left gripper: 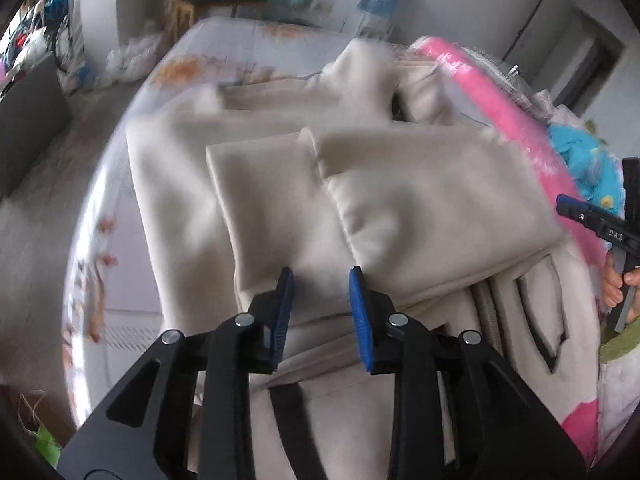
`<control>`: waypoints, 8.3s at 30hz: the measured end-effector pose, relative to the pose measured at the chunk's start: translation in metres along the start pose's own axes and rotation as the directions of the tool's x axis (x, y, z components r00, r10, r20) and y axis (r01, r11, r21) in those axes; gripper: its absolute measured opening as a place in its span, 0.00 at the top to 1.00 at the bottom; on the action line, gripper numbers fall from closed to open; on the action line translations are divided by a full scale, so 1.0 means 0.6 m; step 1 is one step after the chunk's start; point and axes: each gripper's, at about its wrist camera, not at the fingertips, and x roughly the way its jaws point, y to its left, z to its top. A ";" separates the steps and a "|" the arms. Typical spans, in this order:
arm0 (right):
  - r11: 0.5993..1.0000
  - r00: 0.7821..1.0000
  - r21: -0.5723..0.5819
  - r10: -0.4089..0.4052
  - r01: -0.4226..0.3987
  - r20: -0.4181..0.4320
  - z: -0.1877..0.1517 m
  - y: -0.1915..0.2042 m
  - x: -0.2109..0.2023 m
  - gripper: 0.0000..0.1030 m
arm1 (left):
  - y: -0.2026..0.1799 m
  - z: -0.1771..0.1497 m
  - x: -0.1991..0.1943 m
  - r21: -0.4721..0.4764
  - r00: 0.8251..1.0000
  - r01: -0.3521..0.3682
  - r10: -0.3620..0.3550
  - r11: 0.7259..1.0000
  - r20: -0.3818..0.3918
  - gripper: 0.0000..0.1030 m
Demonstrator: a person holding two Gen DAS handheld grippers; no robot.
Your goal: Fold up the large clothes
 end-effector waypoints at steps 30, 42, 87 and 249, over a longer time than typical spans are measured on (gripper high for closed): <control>0.998 0.996 -0.020 -0.050 0.052 0.075 -0.303 0.256 -0.099 0.22 | 0.010 -0.421 -0.276 -0.113 0.995 -0.029 0.039 0.993 0.089 0.45; 0.998 0.994 -0.013 -0.062 0.063 0.085 -0.303 0.256 -0.097 0.19 | 0.067 -0.454 -0.222 -0.298 0.992 0.125 -0.117 0.946 0.045 0.46; 0.997 0.995 -0.010 -0.070 0.071 0.074 -0.299 0.258 -0.096 0.18 | 0.034 -0.451 -0.212 -0.285 0.948 0.316 -0.315 0.905 0.053 0.69; 0.986 0.976 -0.144 -0.058 0.089 0.210 -0.196 0.268 -0.158 0.97 | -0.165 -0.209 -0.157 0.242 0.969 -0.056 -0.005 0.969 0.247 0.99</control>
